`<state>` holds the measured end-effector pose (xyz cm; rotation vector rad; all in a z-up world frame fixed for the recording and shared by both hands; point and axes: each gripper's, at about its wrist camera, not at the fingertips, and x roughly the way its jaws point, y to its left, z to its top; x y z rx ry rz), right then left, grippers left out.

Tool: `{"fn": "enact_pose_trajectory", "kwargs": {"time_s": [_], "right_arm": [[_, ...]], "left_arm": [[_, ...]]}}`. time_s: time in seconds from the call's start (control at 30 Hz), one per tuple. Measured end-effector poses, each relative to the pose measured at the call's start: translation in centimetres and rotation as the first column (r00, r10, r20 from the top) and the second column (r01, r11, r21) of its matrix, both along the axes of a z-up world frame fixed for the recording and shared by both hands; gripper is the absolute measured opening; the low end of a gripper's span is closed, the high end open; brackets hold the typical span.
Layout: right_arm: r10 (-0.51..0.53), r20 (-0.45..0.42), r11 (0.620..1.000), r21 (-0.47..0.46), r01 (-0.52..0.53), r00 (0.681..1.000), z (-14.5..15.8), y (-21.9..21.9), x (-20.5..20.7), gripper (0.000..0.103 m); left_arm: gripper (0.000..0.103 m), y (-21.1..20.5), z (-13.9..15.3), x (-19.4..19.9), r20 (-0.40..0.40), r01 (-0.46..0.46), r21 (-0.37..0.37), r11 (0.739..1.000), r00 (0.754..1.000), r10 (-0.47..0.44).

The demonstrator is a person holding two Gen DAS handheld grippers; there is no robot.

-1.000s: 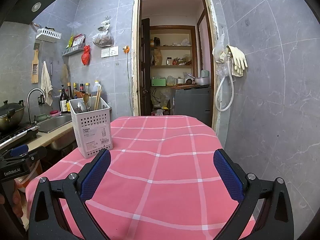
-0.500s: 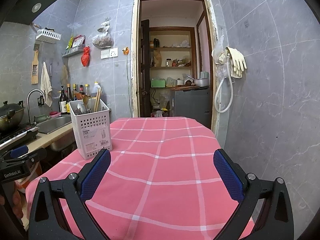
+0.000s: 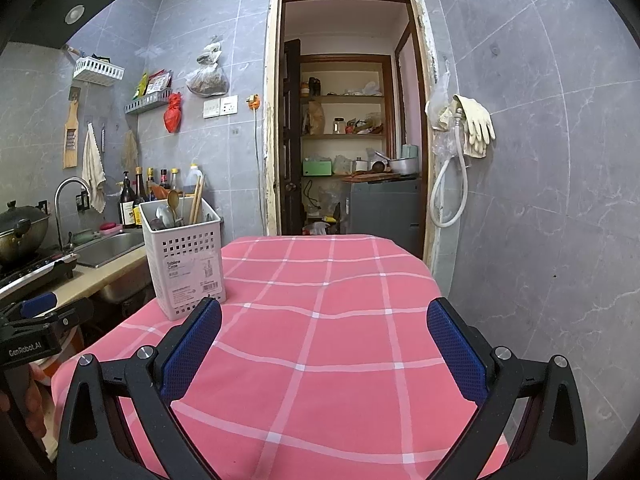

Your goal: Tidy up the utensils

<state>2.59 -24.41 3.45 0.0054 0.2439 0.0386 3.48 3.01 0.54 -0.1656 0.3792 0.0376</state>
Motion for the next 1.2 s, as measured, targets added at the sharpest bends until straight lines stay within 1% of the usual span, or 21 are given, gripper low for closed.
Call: {"fn": "enact_pose_trajectory", "kwargs": {"time_s": [0.27, 0.4, 0.83, 1.2], "right_arm": [[0.0, 0.001, 1.0, -0.001, 0.0, 1.0, -0.06, 0.05, -0.08, 0.101], [0.001, 0.0, 1.0, 0.0, -0.001, 1.0, -0.02, 0.02, -0.03, 0.101], [0.0, 0.0, 1.0, -0.001, 0.0, 1.0, 0.0, 0.02, 0.0, 0.101], [0.001, -0.01, 1.0, -0.003, -0.002, 1.0, -0.53, 0.22, 0.24, 0.101]], "left_arm": [[0.103, 0.02, 0.04, 0.02, -0.001, 0.0, -0.003, 1.0, 1.0, 0.0], [0.103, 0.11, -0.01, 0.12, -0.015, 0.003, -0.011, 1.0, 1.0, -0.003], [0.103, -0.17, -0.21, 0.01, -0.013, 0.004, -0.003, 1.0, 1.0, -0.004], [0.103, -0.22, -0.44, 0.01, -0.018, -0.002, -0.012, 1.0, 1.0, 0.002]]}}
